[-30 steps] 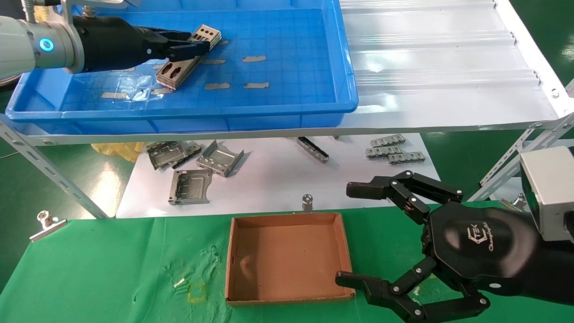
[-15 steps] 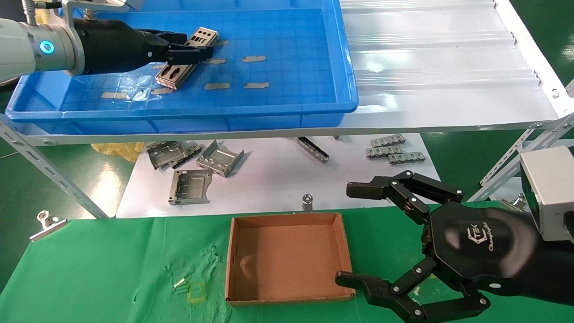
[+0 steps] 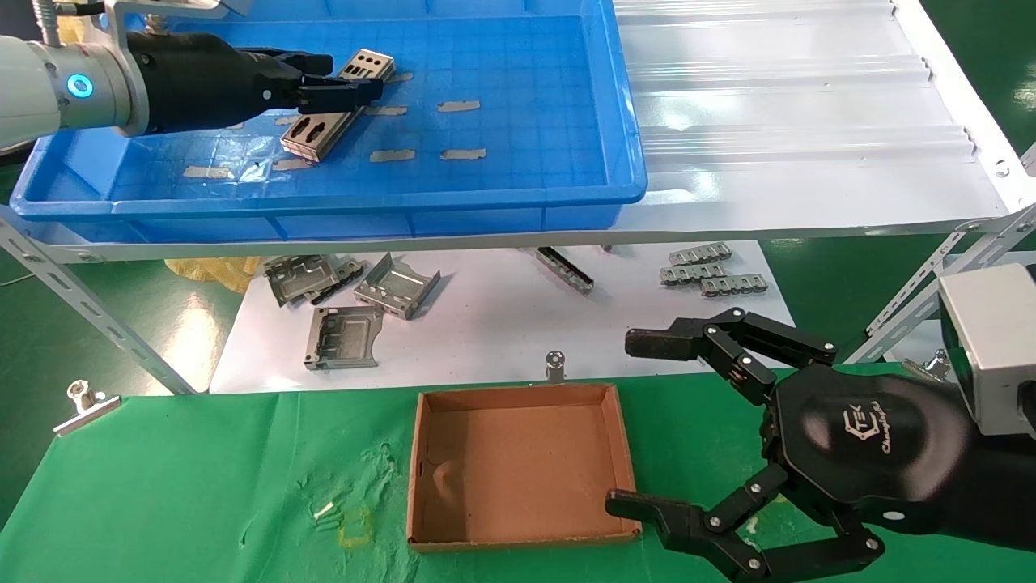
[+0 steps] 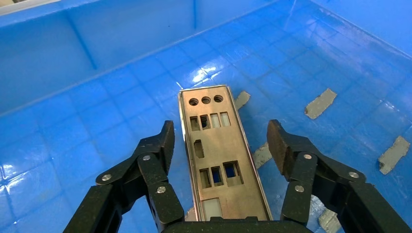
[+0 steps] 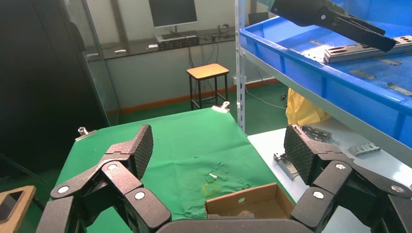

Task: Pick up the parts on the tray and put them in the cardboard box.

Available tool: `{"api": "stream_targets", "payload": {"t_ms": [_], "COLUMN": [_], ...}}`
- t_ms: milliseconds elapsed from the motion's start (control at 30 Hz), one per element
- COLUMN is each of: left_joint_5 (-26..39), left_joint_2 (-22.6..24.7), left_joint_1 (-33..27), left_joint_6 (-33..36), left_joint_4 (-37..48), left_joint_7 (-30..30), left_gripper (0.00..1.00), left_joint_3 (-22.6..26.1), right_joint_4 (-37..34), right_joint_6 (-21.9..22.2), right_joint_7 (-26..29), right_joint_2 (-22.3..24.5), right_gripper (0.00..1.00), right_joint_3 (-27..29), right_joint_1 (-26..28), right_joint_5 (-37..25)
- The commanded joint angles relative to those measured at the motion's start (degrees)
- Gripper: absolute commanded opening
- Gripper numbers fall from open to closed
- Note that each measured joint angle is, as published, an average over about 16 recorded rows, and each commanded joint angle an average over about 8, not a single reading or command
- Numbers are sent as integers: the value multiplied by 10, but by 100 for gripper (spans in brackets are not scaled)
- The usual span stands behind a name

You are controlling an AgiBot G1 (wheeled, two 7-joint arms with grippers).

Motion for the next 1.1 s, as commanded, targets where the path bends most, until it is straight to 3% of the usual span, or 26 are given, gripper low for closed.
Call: {"api": "stream_targets", "payload": {"t_ms": [33,800,1100], "left_joint_5": [0,-7,-23], "left_joint_2": [0,-5,-15], "left_joint_1": [0,-5,-21], "left_joint_6": [0,-4,26], "left_joint_4": [0,-5,-12], "left_joint_7": [0,12,16], "left_gripper": [0,0,0], "left_joint_3": [0,-5,-16], "right_joint_4": [0,0,0], "right_joint_6": [0,0,0], "right_joint_7": [0,0,0], "right_joint_2": [0,0,0], "right_gripper": [100,100,100], "right_joint_3": [0,0,0], "right_joint_1": [0,0,0], "right_joint_5": [0,0,0]}}
